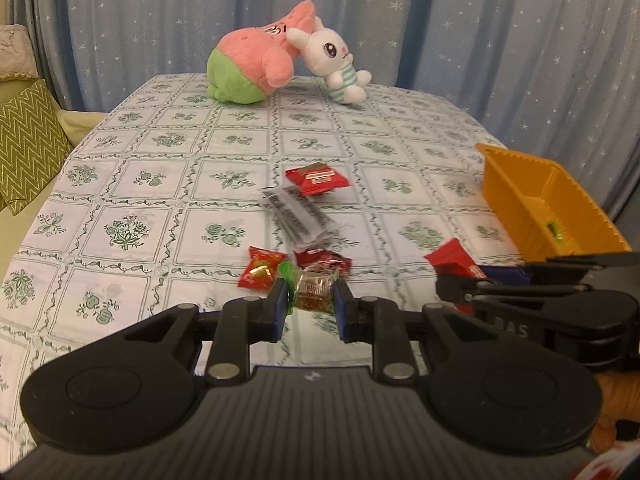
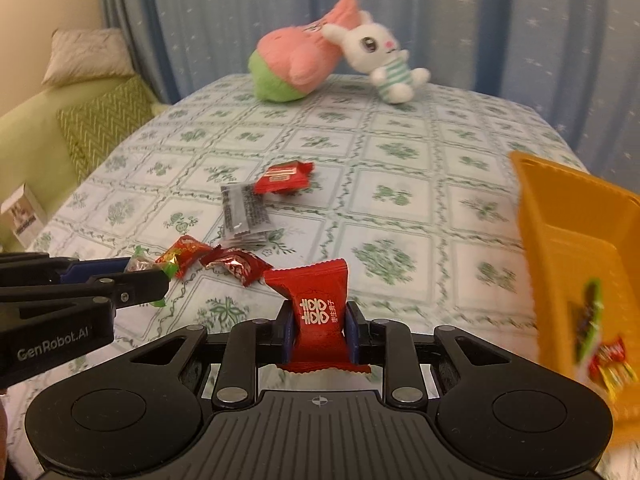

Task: Organize snacks
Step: 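Carry both held candies over the orange tray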

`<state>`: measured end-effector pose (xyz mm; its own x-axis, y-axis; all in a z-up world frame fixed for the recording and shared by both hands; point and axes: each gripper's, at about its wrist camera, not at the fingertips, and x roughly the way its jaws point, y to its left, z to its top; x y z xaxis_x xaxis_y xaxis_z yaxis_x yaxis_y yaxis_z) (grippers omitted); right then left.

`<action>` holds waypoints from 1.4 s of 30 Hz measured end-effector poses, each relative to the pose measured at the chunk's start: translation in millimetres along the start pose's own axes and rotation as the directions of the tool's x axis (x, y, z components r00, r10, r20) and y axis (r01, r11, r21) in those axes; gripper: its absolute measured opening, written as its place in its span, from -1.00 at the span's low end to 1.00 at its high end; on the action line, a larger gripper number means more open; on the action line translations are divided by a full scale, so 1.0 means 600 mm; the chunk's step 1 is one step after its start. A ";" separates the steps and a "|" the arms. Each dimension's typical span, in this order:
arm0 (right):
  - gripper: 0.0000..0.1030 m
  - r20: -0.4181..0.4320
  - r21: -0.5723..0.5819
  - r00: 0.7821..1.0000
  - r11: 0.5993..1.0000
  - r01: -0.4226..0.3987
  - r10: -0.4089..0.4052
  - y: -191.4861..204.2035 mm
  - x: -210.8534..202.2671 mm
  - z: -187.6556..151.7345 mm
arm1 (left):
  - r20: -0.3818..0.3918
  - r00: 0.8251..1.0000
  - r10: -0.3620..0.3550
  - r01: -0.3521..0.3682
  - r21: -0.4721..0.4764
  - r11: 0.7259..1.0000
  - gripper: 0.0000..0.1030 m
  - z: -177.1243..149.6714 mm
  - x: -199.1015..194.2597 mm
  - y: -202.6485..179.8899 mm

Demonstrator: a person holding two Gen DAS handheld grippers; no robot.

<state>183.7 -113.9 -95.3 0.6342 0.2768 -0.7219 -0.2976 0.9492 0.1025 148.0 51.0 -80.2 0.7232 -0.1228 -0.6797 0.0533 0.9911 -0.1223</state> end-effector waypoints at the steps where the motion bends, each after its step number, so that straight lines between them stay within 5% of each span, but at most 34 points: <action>1: -0.50 0.001 0.013 1.000 1.000 0.007 -0.007 -0.005 -0.012 -0.003 | 0.003 1.000 -0.004 0.004 -0.004 1.000 -0.58 0.000 -0.009 -0.006; 20: -0.50 0.082 0.112 0.993 0.990 0.080 -0.090 -0.064 -0.206 -0.069 | 0.024 0.998 -0.065 0.065 0.025 0.998 -0.58 -0.020 -0.136 -0.108; 42: -0.50 0.112 0.238 0.977 0.960 0.150 -0.181 -0.166 -0.277 -0.095 | -0.020 0.985 -0.172 0.173 0.095 0.980 -0.58 -0.010 -0.134 -0.227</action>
<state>66.9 -263.0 -24.5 0.7537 0.1159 -0.6469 -0.0205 0.9880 0.1531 78.7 -74.7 -13.4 0.6895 -0.2920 -0.6628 0.2426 0.9554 -0.1685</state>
